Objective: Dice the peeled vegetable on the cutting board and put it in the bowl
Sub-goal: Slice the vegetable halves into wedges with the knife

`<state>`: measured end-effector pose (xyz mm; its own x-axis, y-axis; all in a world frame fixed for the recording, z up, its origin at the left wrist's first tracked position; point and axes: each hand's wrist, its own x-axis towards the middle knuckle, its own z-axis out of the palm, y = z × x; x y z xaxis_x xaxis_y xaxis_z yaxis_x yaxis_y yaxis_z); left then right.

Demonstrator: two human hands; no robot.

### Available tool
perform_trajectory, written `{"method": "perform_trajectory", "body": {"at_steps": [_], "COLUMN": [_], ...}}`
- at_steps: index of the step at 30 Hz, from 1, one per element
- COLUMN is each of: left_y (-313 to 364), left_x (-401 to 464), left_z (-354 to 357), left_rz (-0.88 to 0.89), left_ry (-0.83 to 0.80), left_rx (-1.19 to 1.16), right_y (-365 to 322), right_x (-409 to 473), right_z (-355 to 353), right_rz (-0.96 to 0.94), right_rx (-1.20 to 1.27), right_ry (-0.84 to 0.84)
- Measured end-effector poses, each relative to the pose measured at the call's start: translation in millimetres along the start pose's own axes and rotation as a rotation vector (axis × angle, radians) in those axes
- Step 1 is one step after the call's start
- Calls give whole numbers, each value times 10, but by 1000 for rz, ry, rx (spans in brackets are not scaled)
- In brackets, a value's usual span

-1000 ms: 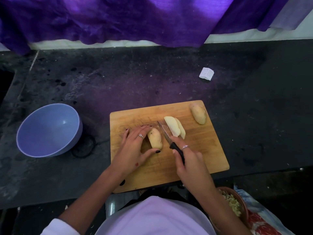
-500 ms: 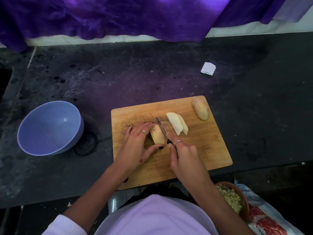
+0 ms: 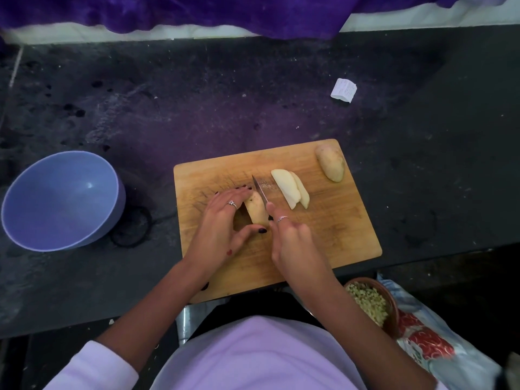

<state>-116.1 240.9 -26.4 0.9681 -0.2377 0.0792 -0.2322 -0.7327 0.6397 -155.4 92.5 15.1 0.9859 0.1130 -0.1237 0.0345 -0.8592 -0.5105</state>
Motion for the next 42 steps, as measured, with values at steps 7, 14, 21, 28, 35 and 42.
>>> {"method": "perform_trajectory", "body": {"at_steps": [7, 14, 21, 28, 35, 42], "left_y": [8, 37, 55, 89, 59, 33], "left_x": [-35, -53, -31, -39, -31, -46], "left_z": [-6, -4, -49, -61, -60, -63], "left_rz": [-15, -46, -40, -84, -102, -115], "left_ry": [-24, -2, -30, -29, -24, -31], "left_rx": [67, 0, 11, 6, -21, -6], "right_y": [26, 144, 170, 365, 309, 230], "right_x": [6, -181, -107, -526, -490, -349], "right_z": [44, 82, 137, 241, 215, 194], "right_rz": [-71, -50, -61, -53, -97, -69], "right_rx": [-138, -78, -32, -30, -316, -332], "right_ry": [-13, -37, 19, 33, 88, 126]}}
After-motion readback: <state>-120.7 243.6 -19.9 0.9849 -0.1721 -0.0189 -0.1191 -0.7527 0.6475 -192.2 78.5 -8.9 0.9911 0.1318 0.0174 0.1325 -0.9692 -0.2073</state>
